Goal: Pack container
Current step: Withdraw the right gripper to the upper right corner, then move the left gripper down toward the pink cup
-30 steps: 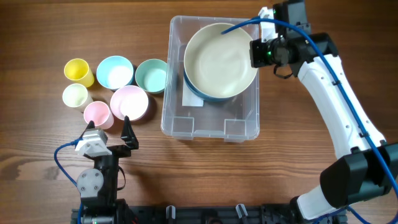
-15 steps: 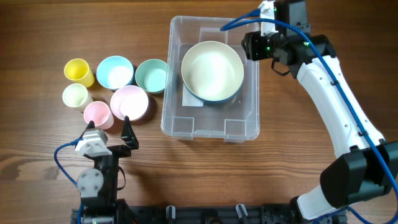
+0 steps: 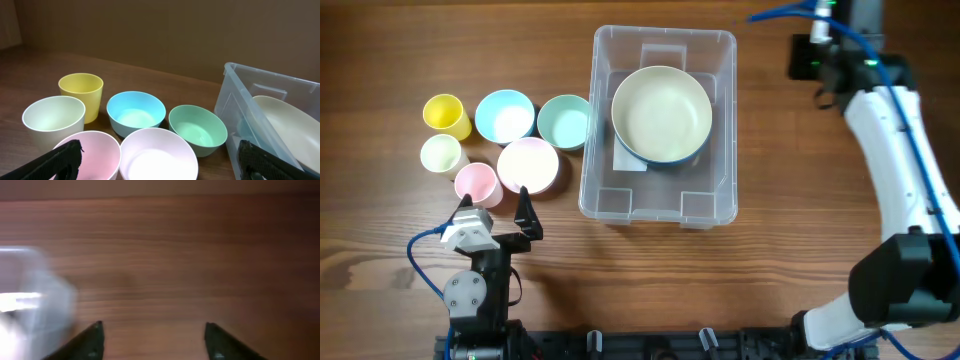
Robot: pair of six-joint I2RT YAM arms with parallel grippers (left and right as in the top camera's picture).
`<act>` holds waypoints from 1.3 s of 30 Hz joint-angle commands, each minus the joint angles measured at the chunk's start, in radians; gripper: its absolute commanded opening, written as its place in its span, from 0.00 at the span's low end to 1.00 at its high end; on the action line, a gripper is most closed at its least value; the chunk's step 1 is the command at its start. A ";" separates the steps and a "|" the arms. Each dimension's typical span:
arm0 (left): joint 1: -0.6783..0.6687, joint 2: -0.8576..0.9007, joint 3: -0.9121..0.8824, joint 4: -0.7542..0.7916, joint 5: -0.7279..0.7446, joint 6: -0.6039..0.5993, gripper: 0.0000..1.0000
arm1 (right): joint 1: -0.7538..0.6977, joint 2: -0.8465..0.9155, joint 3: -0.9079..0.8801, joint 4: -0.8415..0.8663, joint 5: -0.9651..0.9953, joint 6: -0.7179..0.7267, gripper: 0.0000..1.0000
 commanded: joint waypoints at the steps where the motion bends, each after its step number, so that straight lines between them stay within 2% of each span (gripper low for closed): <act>1: -0.006 -0.006 -0.009 0.003 0.009 0.020 1.00 | -0.126 0.001 -0.011 0.003 0.041 -0.014 0.98; 8: -0.006 -0.006 -0.009 0.003 0.009 0.020 1.00 | -0.222 0.001 -0.011 0.007 -0.070 -0.011 1.00; 26: -0.005 -0.006 -0.009 0.006 -0.008 0.027 1.00 | -0.220 0.001 -0.011 0.007 -0.071 -0.011 1.00; 30: -0.005 -0.006 -0.003 0.077 -0.010 0.012 1.00 | -0.220 0.001 -0.011 0.007 -0.071 -0.011 1.00; 35: -0.005 0.024 0.121 0.038 -0.084 0.005 1.00 | -0.220 0.001 -0.011 0.007 -0.071 -0.011 1.00; 39: -0.005 0.158 0.339 -0.103 -0.230 -0.092 1.00 | -0.220 0.001 -0.011 0.007 -0.071 -0.011 1.00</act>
